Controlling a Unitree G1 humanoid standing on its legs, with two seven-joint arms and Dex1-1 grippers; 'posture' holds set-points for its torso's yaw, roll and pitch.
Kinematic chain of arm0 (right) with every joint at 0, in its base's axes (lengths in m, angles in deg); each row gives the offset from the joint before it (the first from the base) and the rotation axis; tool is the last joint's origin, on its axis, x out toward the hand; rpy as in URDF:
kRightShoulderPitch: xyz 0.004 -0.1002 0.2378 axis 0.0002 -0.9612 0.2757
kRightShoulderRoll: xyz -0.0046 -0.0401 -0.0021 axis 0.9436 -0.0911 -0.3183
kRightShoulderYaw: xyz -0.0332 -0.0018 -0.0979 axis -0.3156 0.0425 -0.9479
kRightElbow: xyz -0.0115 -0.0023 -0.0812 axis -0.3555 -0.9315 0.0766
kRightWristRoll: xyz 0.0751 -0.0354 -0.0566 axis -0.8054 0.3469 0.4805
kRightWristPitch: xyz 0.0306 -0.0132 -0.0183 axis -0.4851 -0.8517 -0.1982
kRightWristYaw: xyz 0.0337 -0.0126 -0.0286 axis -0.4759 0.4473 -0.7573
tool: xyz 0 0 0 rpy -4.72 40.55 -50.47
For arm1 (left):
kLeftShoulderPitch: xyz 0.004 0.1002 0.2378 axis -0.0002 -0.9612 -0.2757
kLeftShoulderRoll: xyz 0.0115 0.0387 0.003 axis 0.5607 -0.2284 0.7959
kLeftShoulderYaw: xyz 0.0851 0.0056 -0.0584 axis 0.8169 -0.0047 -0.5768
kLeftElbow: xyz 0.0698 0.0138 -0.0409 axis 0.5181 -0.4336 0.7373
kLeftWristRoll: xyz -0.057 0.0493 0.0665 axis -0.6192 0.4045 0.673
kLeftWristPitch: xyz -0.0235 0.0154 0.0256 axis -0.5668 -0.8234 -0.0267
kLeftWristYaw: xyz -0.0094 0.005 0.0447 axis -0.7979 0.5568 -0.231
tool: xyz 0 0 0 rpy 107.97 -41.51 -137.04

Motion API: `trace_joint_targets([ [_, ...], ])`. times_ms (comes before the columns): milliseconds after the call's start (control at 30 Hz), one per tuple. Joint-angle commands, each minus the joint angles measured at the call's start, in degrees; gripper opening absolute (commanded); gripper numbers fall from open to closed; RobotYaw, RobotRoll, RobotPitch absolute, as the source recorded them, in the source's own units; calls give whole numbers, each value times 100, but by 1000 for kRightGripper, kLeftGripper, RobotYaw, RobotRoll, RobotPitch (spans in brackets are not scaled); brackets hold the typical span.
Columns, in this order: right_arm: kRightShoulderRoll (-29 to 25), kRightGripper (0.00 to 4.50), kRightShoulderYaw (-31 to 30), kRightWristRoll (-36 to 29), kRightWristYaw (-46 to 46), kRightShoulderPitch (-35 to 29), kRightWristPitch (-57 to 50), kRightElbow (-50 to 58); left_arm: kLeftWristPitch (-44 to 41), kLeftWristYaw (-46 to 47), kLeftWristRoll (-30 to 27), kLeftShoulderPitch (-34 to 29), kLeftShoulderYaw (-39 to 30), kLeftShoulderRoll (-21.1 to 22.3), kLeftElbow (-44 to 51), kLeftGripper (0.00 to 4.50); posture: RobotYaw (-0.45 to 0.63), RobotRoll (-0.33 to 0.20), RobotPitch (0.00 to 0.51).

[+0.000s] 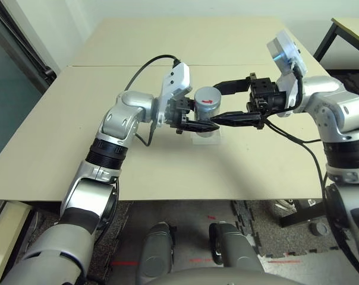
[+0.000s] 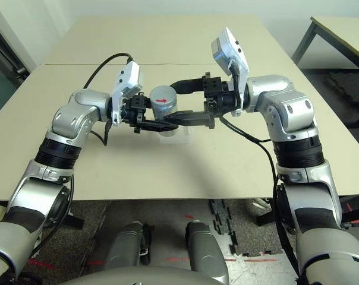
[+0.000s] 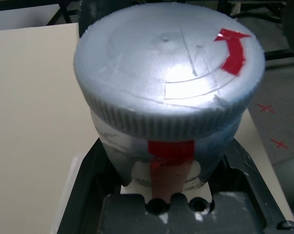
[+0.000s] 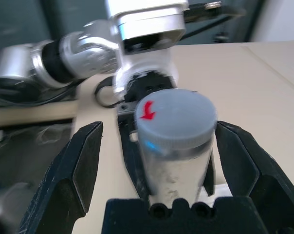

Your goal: Pour the medicine from the bottle into the box.

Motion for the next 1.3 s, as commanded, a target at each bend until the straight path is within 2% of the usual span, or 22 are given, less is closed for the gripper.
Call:
trace_joint_targets([
  [33, 94, 4500, 24, -11, 582, -42, -301, 245, 227, 23, 78, 100, 7, 17, -339, 2494, -9, 0, 82],
  [200, 312, 4500, -236, 205, 1109, 60, -252, 161, 425, 44, 126, 163, 49, -45, -626, 2494, -14, 0, 79],
  [433, 587, 4500, -560, 380, 1348, 126, -181, 22, 467, 64, 160, 173, 89, -97, -694, 2494, -8, 0, 82],
  [767, 787, 4500, -514, 723, 1752, 332, 44, -452, 394, 95, 140, 67, 137, -83, -524, 2494, -1, 0, 87],
  [1300, 172, 4500, -51, 319, 1783, 17, -250, -92, 373, 145, 93, -57, 49, 96, -555, 2494, -9, 0, 96],
])
